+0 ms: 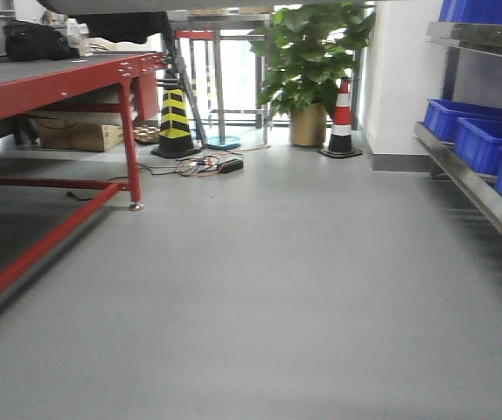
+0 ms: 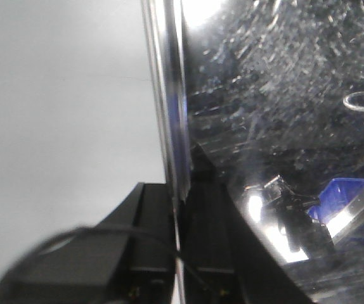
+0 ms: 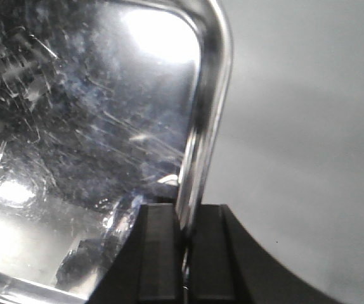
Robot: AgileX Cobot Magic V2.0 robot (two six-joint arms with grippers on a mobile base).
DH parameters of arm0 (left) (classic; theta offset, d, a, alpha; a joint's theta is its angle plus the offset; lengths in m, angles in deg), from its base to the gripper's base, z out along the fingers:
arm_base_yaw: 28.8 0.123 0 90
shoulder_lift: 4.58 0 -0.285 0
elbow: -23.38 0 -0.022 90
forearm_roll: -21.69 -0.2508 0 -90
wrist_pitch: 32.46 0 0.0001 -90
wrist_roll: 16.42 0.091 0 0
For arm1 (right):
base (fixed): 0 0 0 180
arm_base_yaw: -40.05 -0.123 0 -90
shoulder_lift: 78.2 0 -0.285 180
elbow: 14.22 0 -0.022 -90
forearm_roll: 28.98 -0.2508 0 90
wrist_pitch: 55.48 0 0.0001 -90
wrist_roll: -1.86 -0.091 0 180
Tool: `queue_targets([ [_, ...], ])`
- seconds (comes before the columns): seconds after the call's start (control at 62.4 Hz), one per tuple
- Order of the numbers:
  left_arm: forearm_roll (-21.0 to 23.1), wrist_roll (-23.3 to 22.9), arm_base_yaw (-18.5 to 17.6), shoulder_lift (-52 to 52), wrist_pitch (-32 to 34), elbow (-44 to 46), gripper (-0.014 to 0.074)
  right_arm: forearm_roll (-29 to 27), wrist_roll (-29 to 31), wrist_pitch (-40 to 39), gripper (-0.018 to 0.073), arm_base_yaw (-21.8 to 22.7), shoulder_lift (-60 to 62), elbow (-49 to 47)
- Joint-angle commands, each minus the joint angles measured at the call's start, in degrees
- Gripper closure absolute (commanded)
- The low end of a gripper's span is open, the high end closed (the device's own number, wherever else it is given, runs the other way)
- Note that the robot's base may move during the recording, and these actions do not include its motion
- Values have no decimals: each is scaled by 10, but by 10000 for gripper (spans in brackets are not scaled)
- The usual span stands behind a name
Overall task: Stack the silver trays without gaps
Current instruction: 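Drive the base away from the rack holding the tray in both grippers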
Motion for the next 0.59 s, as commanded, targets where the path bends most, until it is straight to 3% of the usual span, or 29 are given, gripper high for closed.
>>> queue_targets([
  [0.0,-16,9,-1,19,10,18,645,28,9,-32,505,2,20,-24],
  [0.577,-15,9,-1,19,10,18,645,28,9,-32,505,2,20,-24],
])
